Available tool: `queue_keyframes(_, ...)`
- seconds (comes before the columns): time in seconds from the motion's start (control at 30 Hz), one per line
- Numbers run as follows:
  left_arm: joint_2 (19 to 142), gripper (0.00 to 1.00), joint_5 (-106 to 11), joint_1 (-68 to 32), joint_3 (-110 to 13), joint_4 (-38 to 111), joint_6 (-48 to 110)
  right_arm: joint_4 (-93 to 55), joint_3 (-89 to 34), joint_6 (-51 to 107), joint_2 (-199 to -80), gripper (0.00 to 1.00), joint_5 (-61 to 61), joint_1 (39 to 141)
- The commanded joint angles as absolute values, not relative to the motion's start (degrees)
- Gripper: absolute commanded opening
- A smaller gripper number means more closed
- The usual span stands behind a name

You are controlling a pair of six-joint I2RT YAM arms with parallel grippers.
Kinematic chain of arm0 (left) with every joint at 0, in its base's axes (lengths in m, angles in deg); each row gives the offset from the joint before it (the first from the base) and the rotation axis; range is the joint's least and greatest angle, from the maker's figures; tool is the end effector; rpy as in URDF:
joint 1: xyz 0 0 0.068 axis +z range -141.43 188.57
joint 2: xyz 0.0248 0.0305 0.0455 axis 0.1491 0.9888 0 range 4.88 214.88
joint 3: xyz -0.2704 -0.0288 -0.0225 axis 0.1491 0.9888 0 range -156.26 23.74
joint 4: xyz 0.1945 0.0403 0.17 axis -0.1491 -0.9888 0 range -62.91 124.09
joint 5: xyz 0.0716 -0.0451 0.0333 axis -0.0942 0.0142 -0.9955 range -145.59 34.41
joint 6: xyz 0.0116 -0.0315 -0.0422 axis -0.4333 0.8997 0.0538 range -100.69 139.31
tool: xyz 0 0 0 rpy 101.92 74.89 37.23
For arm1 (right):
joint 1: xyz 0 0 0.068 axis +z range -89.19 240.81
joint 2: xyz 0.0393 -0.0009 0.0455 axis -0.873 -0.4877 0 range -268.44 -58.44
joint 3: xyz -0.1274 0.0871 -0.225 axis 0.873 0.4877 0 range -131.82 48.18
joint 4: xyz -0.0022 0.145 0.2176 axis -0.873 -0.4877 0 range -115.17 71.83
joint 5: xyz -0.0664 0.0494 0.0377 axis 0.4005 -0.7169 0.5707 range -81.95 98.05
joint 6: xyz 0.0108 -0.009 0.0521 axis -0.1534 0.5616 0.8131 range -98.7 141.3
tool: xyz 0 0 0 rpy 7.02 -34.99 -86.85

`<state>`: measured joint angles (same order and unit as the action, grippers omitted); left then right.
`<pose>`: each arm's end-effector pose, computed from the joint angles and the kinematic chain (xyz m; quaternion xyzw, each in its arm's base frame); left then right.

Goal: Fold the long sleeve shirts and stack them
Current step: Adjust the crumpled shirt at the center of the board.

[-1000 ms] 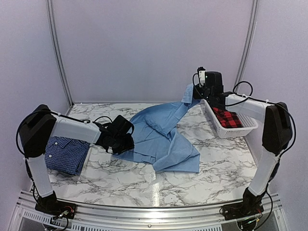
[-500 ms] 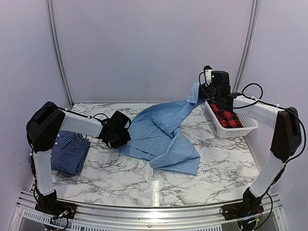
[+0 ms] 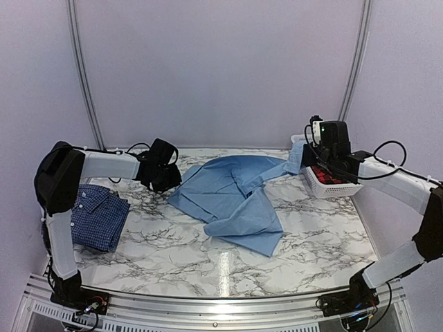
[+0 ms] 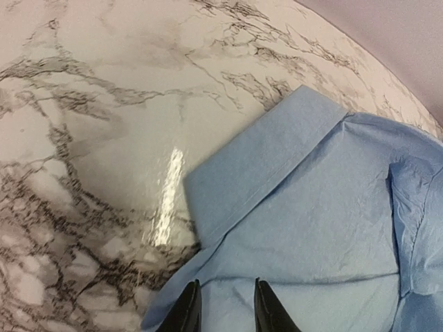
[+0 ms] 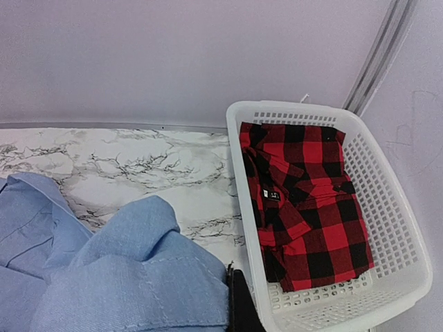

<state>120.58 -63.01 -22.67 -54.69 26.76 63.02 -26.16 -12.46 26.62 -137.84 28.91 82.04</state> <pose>0.3817 -0.2262 0.1741 -0.1247 0.9124 -0.1870 0.3420 0.3015 0.1036 0.3028 -0.0219 0.8425 -0.0316 0.5374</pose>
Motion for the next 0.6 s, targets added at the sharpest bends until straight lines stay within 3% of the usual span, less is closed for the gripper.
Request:
queue_keyframes(0.0, 112.74, 0.29, -63.59, -22.81, -47.75, 23.76, 65.16, -29.14, -13.34, 27.96, -135.16, 0.0, 30.89, 81.37)
queue_keyframes(0.17, 112.33, 0.29, -60.85, -22.89, -42.79, 26.5, 68.36, -29.51, -14.41, 28.15, -135.06, 0.0, 30.1, 81.37)
queue_keyframes(0.4, 117.78, 0.33, -56.93, -23.07, -45.5, 31.02, 68.47, -29.76, -15.25, 28.14, -135.5, 0.0, 29.42, 81.37)
queue_keyframes(0.57, 120.75, 0.25, -57.33, -23.41, -46.79, 31.03, 69.62, -30.35, -16.23, 28.05, -135.46, 0.0, 29.39, 81.37)
